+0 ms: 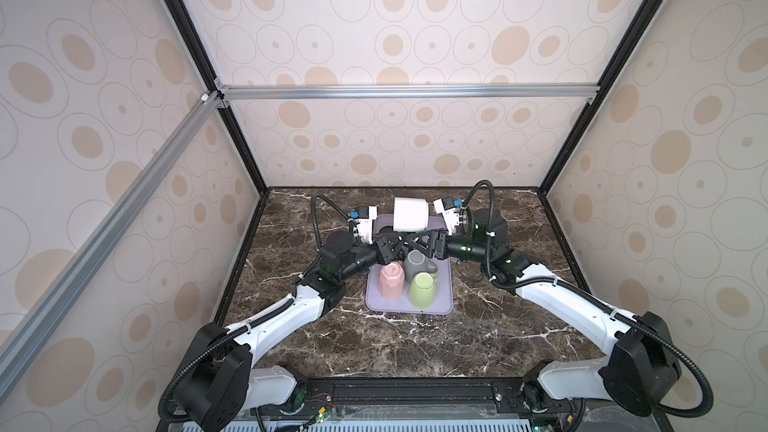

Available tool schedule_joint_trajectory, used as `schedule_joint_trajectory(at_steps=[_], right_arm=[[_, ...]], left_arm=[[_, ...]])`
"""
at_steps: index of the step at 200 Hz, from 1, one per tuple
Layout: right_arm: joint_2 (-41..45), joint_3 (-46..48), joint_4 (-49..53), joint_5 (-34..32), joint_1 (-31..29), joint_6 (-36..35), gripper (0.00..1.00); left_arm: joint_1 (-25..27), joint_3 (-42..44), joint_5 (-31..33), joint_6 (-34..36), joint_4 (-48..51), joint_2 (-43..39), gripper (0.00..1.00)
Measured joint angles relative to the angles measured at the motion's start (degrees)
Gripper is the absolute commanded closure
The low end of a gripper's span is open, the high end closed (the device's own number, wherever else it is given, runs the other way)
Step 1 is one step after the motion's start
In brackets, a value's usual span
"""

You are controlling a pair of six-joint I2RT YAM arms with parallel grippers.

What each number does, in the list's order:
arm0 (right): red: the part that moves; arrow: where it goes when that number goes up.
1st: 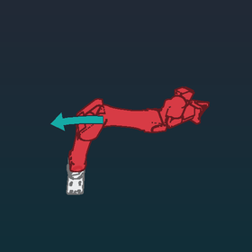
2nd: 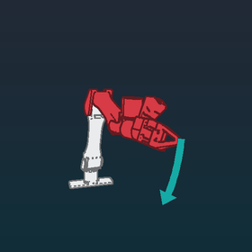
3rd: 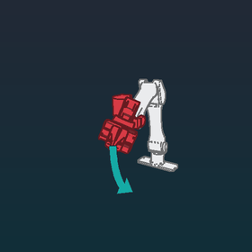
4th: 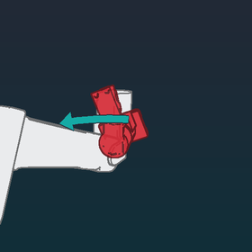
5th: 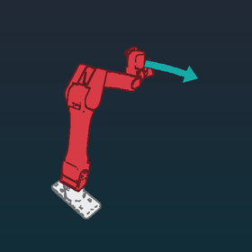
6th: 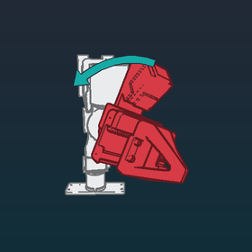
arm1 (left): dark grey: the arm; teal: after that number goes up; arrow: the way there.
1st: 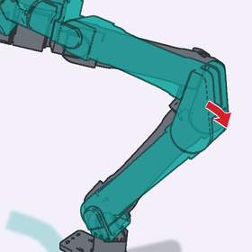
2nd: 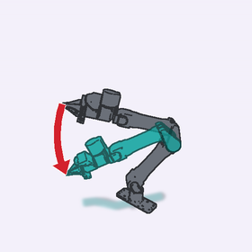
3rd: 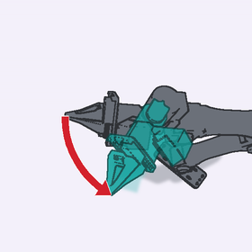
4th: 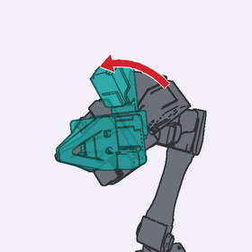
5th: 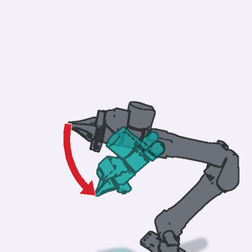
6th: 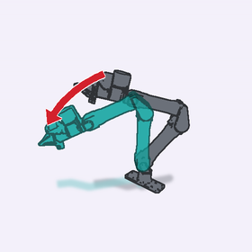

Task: Turn the mug right side up
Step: 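Release the right gripper and carry the mug away with the left gripper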

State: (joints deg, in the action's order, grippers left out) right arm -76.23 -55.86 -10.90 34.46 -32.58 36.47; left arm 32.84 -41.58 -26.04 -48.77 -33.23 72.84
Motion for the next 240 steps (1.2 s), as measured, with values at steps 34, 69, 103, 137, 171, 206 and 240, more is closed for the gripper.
schedule_joint_trajectory(at_steps=[34,69,103,137,171,206,240], right_arm=[[1.0,0.6,1.3,-1.2,-0.1,-0.2,0.23],[1.5,1.4,2.7,-2.0,-0.1,-0.3,0.22],[1.7,1.4,3.4,-3.0,-0.1,-0.5,0.22],[2.3,1.4,5.5,-4.5,-0.1,-1.2,0.21],[3.8,1.4,8.2,-6.8,-0.1,-2.4,0.21],[5.6,1.4,11.5,-9.8,-0.1,-3.8,0.21],[6.6,1.3,15.8,-13.0,-0.1,-4.7,0.21]], left_arm=[[0.0,0.0,1.0,0.9,0.5,-0.6,1.0],[0.0,0.0,1.8,1.7,0.7,-2.0,1.0],[-0.1,0.0,2.0,2.2,1.0,-2.0,1.0],[-0.6,0.0,2.5,3.0,1.7,-2.2,1.0],[-1.1,0.0,3.0,4.1,3.4,-2.6,1.0],[-1.8,0.0,3.5,5.2,5.2,-3.1,1.0],[-3.3,-0.1,4.1,6.5,7.3,-3.1,1.0]])
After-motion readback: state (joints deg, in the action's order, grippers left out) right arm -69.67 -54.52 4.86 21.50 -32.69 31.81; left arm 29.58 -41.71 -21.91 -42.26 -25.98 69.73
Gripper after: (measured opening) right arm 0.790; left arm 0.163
